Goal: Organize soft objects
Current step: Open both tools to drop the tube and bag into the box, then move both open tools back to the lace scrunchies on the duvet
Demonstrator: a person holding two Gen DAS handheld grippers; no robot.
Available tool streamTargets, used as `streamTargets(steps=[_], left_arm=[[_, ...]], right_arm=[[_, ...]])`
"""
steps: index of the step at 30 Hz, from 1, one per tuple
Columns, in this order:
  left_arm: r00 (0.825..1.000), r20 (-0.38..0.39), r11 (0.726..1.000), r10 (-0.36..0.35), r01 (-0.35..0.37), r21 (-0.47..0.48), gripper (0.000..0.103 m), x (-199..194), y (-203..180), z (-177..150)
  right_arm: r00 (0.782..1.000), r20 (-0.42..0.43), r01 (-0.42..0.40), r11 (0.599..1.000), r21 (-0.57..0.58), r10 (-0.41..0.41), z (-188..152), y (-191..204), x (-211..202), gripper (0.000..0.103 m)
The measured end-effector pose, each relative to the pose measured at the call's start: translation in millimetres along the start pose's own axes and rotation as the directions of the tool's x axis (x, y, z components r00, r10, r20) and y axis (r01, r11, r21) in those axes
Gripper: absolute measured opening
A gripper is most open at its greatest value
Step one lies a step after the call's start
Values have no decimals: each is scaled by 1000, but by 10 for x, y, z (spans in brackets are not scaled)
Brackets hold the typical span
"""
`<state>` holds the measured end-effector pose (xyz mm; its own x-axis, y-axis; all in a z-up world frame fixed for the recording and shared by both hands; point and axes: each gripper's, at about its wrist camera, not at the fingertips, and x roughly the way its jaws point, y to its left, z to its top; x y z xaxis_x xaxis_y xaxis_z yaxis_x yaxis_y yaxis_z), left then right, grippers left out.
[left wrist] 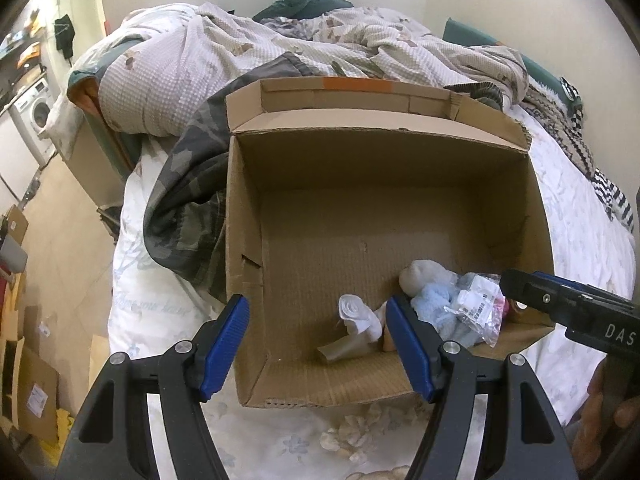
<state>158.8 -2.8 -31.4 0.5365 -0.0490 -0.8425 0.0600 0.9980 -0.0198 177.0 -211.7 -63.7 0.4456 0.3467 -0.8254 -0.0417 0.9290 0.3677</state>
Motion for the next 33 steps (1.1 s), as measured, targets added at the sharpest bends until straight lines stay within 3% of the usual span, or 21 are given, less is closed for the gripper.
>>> streamTargets(steps=[16, 33], left_arm=[[1000, 14, 1000, 13, -13, -14, 68, -265, 91, -149], [999, -45, 998, 15, -18, -64, 68, -351, 190, -561]], right_arm=[[1000, 21, 4, 1000, 16, -4, -146, -6, -220, 76], [1000, -21, 12, 1000, 22, -12, -569, -27, -314, 76]])
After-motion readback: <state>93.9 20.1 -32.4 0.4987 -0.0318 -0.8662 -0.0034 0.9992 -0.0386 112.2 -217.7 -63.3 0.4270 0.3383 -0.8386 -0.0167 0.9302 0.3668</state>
